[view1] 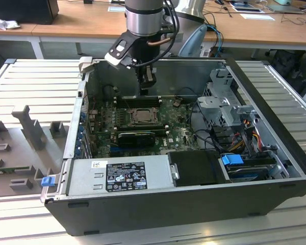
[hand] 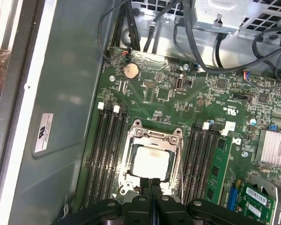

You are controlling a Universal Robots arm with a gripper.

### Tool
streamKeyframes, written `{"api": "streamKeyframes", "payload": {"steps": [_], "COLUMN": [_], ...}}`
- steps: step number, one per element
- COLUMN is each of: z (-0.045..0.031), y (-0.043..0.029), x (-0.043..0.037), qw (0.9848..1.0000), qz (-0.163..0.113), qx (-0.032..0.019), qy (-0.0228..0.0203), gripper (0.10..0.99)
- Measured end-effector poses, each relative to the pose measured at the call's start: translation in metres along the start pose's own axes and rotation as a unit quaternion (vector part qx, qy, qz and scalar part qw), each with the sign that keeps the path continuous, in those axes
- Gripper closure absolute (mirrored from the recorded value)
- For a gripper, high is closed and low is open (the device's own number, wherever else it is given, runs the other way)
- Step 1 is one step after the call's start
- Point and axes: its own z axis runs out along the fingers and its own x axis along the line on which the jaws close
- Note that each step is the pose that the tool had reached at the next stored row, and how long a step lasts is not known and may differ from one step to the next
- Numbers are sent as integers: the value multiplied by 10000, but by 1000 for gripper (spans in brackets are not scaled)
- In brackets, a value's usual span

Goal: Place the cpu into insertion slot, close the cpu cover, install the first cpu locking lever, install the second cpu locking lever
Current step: 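Install the first cpu locking lever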

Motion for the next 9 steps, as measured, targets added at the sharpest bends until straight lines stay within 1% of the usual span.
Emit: {"api": "streamKeyframes", "payload": {"steps": [1,9], "z": [0,0], "y": [0,0], "x": [0,0], "qw": [9999,9991], "qz": [-133,-415], "qx": [3,11], "qy": [5,17], "gripper": [980,980]}}
